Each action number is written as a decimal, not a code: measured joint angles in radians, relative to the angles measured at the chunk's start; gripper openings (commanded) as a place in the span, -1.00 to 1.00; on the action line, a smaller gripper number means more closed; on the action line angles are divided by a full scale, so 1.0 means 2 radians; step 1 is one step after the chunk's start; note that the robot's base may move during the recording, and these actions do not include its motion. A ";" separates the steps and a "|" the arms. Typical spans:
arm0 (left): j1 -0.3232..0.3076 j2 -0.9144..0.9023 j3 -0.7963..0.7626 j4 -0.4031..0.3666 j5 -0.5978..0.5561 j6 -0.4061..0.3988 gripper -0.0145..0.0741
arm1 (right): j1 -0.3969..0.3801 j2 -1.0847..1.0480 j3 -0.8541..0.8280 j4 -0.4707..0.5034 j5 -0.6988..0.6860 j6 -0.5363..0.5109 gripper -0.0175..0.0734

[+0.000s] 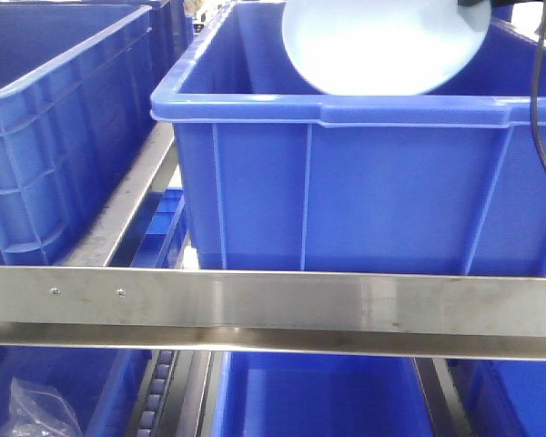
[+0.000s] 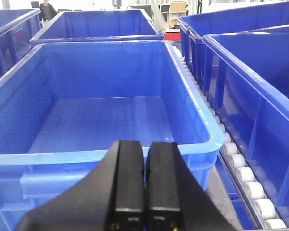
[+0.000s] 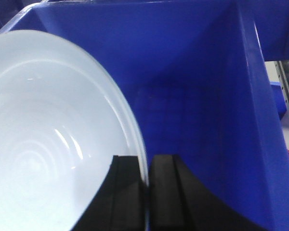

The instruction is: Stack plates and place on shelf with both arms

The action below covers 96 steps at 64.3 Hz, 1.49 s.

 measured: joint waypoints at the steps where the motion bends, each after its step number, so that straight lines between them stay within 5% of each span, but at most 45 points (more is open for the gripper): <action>1: 0.000 0.000 0.000 0.000 0.000 0.000 -0.49 | 0.000 0.000 0.000 0.000 0.000 0.000 -0.02; 37: 0.000 0.000 0.000 0.000 0.000 0.000 -0.49 | 0.000 -0.009 -0.003 0.001 0.031 0.001 0.09; 42: 0.000 0.000 0.000 0.000 0.000 0.000 -0.49 | 0.000 -0.032 -0.003 0.001 0.050 0.001 -0.04; 51: 0.000 0.000 0.000 0.000 0.000 0.000 -0.49 | 0.000 -0.093 -0.003 0.000 0.095 -0.002 -0.59; 59: 0.000 0.000 0.000 0.000 0.000 0.000 -0.49 | 0.000 -0.151 0.002 -0.007 0.143 -0.005 -0.55; 96: 0.000 0.000 0.000 0.000 0.000 0.000 -0.49 | 0.000 -0.460 0.223 -0.012 0.168 -0.009 -0.55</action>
